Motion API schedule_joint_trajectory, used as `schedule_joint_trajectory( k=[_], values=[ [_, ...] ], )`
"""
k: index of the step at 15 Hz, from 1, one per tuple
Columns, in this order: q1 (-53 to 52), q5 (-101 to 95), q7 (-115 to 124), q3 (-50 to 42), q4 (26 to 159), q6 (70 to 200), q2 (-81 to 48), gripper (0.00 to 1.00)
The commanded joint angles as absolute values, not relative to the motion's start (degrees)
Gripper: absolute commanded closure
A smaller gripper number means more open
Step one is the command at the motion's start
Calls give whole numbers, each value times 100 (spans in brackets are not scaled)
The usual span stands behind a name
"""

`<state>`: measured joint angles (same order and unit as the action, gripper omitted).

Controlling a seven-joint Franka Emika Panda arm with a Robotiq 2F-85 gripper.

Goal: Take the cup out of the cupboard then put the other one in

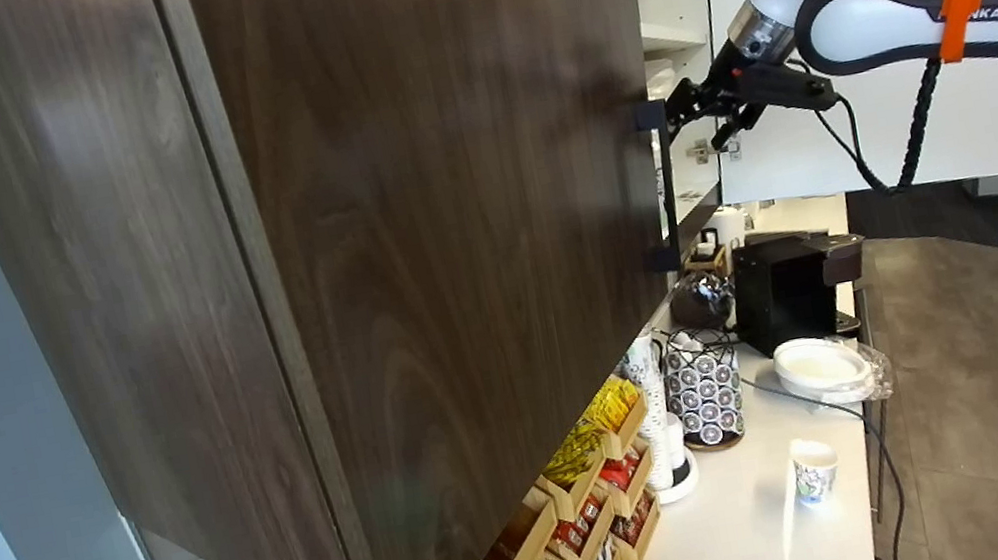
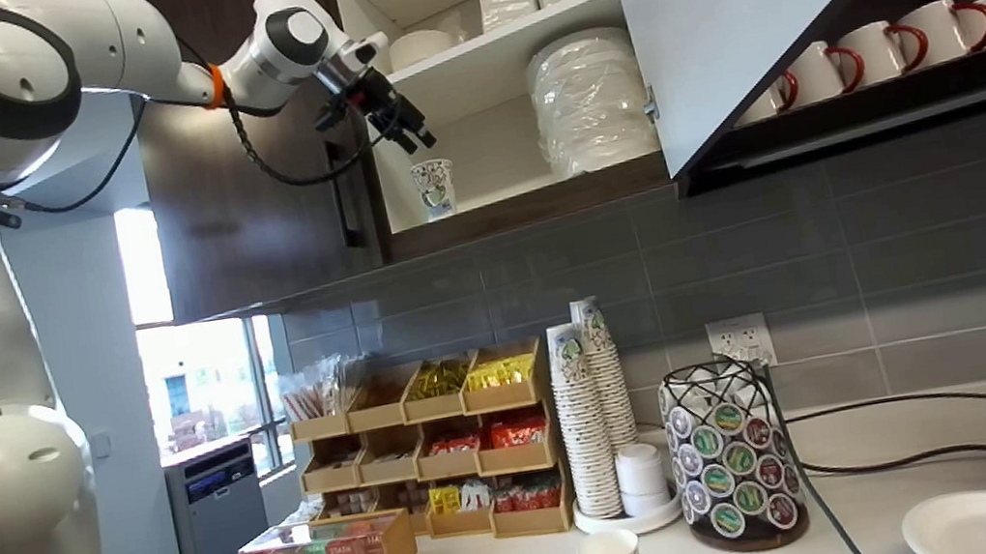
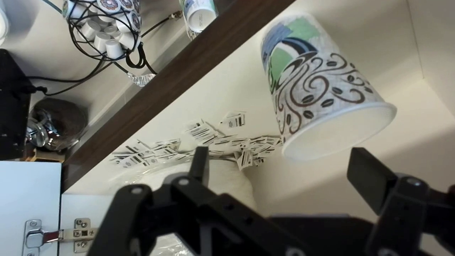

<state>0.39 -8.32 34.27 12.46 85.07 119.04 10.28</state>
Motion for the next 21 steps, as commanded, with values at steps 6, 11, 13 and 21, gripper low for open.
schedule_joint_trajectory(
  k=[6,11,13,21],
  values=[
    [-112,-986,4042,1203,8488,11932,872,0],
    [-148,-972,4208,1179,8558,11928,843,4],
    [-157,-976,4258,1170,8559,11930,830,26],
    [-148,-990,4334,1118,8558,11893,843,84]
  ],
)
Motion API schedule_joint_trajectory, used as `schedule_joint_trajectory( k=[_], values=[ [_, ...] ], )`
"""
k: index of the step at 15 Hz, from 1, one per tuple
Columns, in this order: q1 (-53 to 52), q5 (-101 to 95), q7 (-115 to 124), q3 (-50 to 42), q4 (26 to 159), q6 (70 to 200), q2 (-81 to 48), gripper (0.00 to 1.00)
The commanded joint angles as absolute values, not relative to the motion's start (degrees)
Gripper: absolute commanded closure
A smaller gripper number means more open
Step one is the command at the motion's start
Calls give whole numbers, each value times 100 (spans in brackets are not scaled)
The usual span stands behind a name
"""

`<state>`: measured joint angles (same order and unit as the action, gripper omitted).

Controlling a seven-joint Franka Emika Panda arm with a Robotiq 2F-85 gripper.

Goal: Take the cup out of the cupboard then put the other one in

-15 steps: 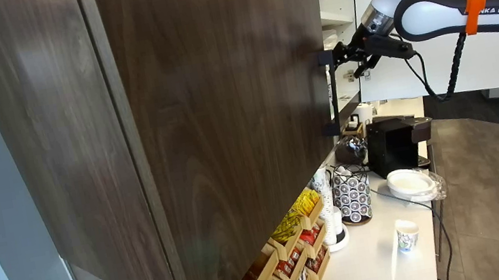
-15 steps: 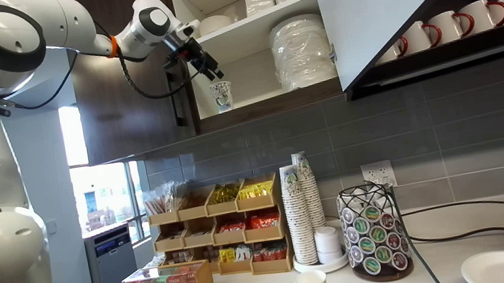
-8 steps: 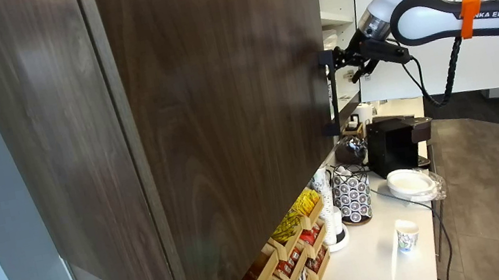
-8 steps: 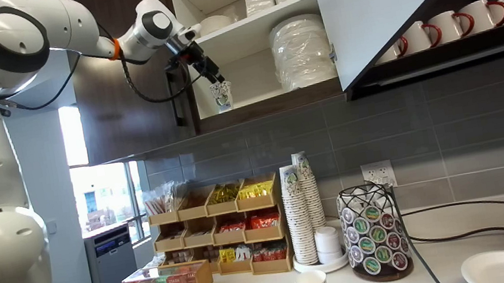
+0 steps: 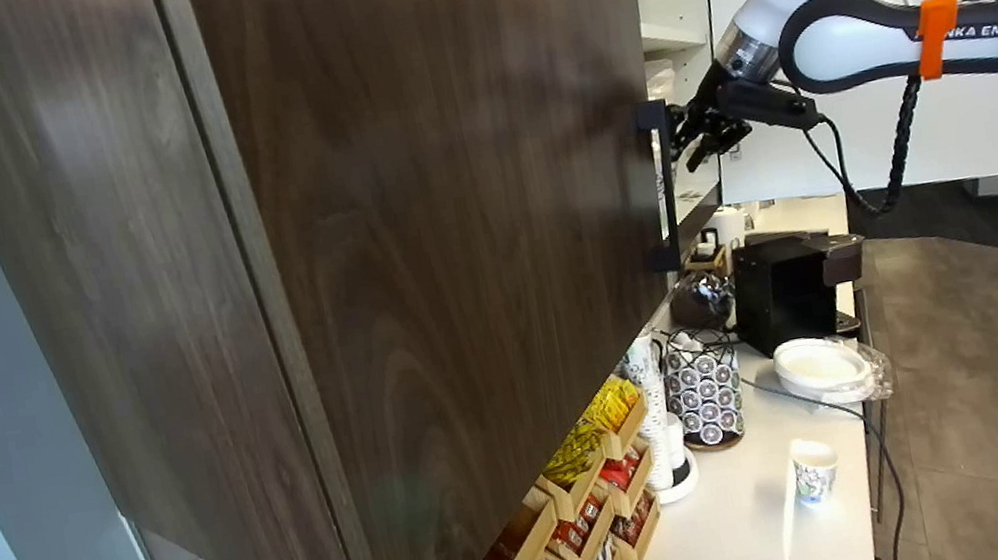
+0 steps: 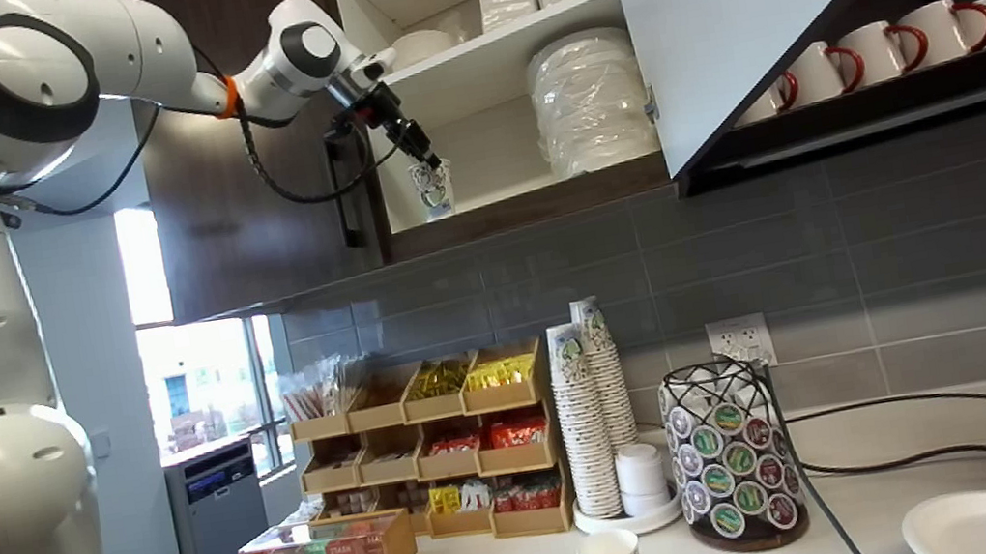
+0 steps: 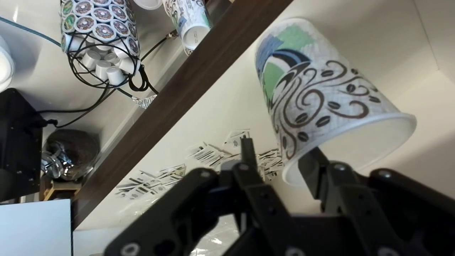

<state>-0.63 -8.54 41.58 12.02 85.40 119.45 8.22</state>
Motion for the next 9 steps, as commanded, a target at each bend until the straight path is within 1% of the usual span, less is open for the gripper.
schedule_joint_trajectory(
  k=[1,2,3,9],
  values=[
    [-143,-939,4327,1092,8543,11898,851,93],
    [-136,-917,4302,1065,8537,11900,869,99],
    [-135,-860,4260,1030,8537,11922,887,100],
    [-78,-771,4170,899,8490,11945,1040,99]
  ],
)
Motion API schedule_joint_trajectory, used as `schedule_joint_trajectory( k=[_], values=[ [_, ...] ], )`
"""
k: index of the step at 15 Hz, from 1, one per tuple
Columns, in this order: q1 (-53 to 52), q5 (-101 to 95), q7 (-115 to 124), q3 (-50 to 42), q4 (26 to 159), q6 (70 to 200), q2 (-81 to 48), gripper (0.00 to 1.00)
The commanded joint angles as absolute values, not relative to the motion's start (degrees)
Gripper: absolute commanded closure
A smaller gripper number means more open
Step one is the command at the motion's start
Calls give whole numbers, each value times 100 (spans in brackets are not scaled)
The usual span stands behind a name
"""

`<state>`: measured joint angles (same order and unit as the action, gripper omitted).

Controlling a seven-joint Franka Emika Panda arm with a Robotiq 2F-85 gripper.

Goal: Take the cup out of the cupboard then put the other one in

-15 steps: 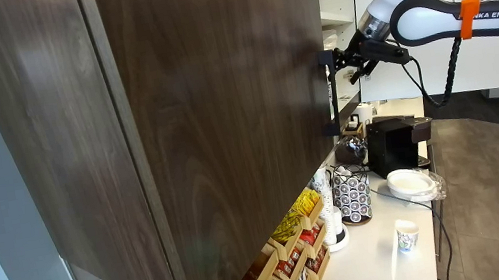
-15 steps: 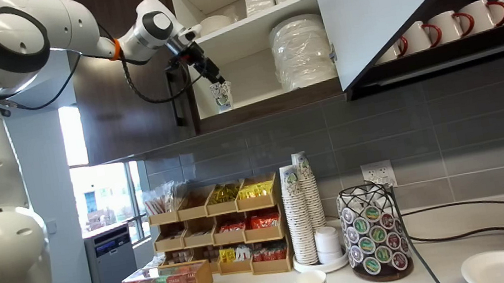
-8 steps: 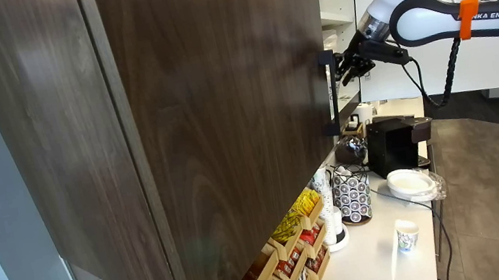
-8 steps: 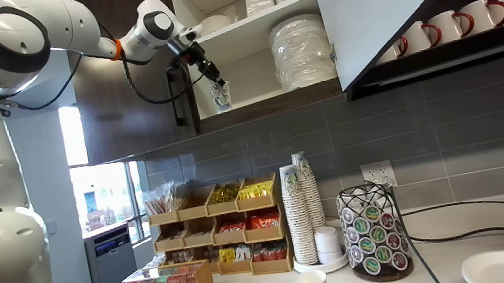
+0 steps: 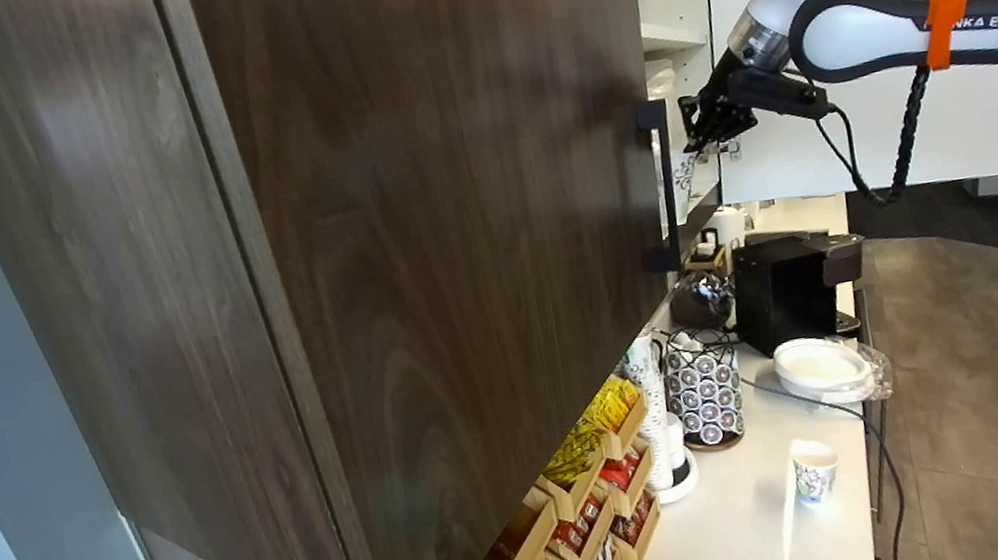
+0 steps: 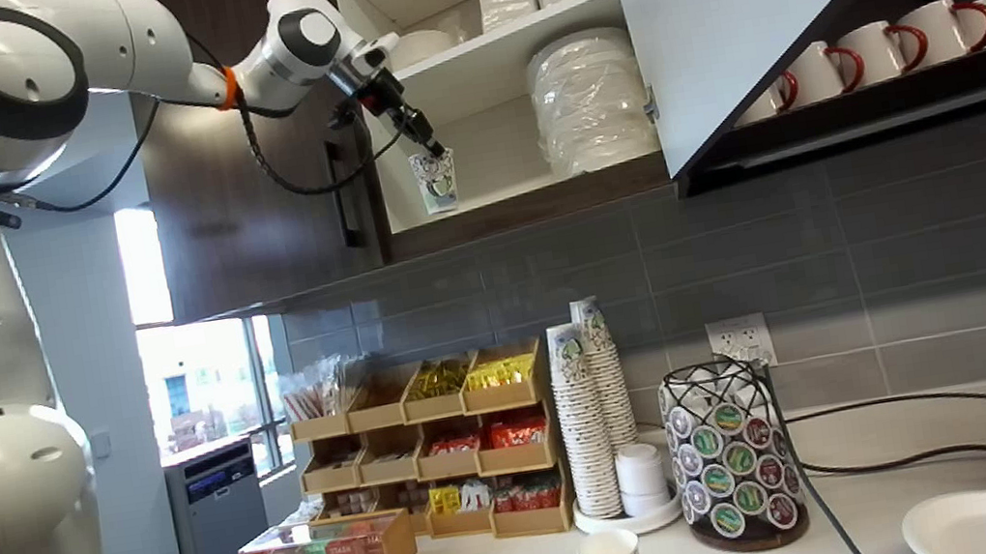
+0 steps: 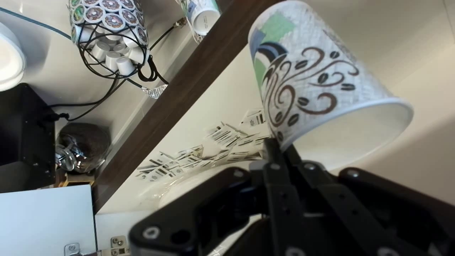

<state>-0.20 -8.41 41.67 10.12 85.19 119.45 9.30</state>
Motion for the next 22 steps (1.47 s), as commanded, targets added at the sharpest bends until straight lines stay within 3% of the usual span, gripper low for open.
schedule_joint_trajectory(
  k=[1,7,13,17,22],
  values=[
    [-26,-721,4042,929,8503,12021,1108,99],
    [-312,-63,2246,737,8865,12339,1762,99],
    [-661,976,788,492,9449,11653,2449,99],
    [-616,848,348,461,9739,10881,2726,99],
    [-544,814,440,531,9568,10955,2585,96]
  ],
)
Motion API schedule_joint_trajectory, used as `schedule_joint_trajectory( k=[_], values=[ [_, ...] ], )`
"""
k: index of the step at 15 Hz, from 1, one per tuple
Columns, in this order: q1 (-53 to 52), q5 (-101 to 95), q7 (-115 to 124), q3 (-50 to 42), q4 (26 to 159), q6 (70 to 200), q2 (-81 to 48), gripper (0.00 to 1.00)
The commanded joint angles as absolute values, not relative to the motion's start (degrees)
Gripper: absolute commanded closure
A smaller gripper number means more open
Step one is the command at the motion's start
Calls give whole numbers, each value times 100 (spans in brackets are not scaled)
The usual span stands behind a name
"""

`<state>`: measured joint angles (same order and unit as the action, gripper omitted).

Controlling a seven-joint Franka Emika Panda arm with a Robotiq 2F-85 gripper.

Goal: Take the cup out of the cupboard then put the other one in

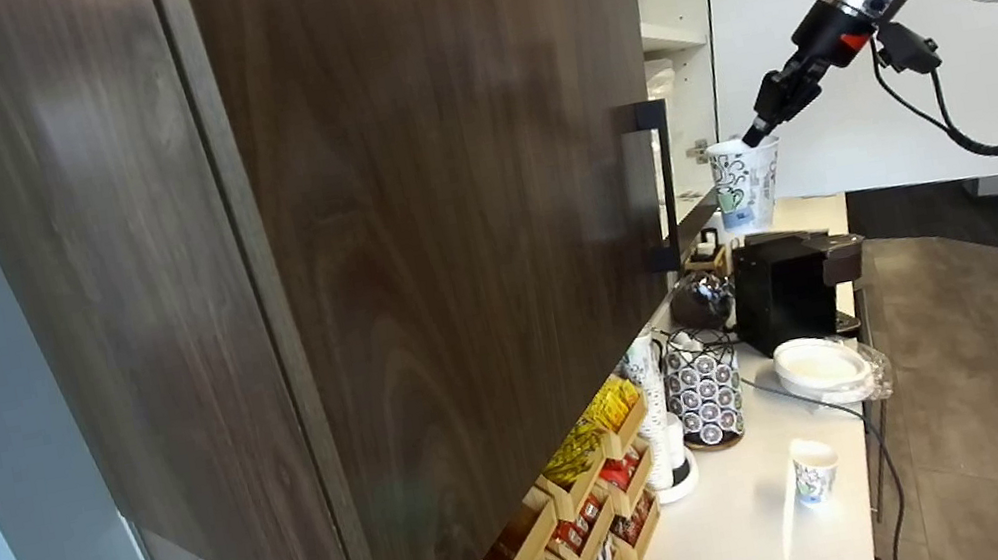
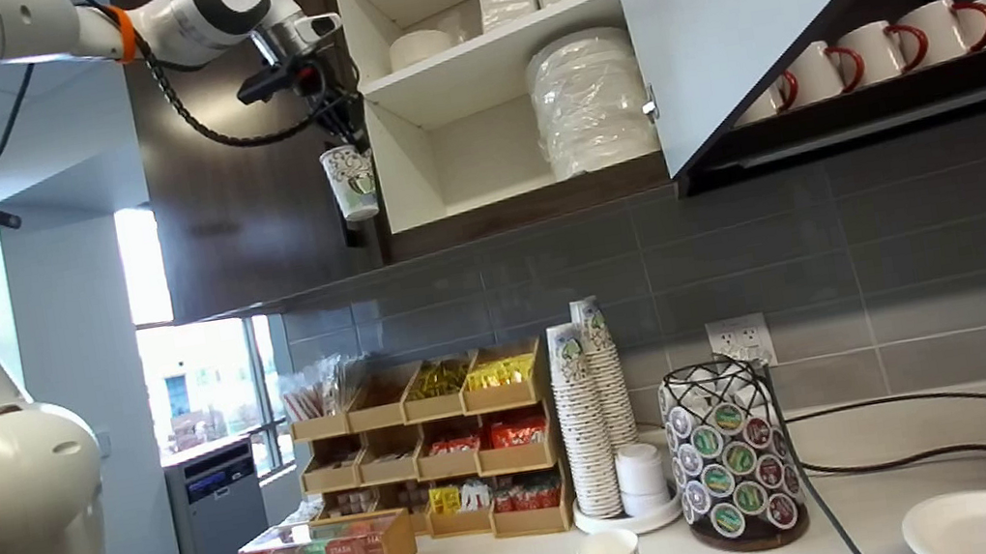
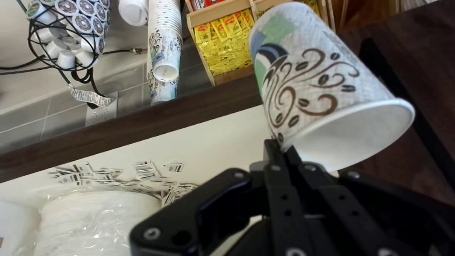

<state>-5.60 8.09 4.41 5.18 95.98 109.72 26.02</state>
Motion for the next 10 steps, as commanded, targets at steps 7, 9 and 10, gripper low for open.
schedule_joint_trajectory(
  k=[7,9,10],
  values=[
    [-544,813,428,530,9582,10949,2587,96],
    [-570,910,418,489,9769,10963,2642,99],
    [-592,969,390,463,9946,11001,2698,99]
  ],
)
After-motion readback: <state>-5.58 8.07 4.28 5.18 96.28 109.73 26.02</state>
